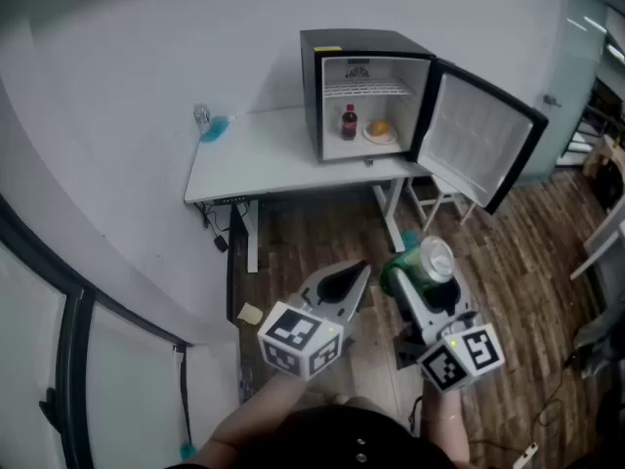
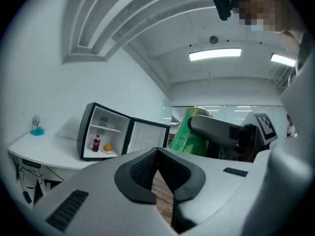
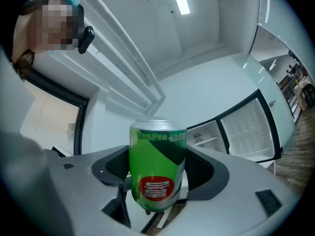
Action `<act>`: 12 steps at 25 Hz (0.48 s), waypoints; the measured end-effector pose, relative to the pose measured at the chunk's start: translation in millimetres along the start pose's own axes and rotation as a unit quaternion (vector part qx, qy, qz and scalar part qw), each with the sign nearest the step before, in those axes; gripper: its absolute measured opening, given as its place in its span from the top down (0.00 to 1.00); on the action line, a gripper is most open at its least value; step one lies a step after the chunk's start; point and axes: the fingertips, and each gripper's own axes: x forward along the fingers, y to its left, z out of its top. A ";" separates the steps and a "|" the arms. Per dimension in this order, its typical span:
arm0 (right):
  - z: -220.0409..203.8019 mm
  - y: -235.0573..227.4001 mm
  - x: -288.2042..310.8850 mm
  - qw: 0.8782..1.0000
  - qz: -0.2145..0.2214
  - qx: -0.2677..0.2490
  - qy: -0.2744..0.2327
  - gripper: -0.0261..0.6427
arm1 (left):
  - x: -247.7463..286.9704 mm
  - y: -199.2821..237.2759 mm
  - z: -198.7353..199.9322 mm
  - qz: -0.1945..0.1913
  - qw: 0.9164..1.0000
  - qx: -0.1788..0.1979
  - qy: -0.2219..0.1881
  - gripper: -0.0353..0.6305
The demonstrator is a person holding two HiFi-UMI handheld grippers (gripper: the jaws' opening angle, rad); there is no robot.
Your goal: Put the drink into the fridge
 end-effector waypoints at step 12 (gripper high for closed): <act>-3.1 -5.3 5.9 1.000 -0.001 -0.006 0.006 0.47 | 3.8 6.2 -0.8 0.010 1.000 -0.002 -0.006 0.94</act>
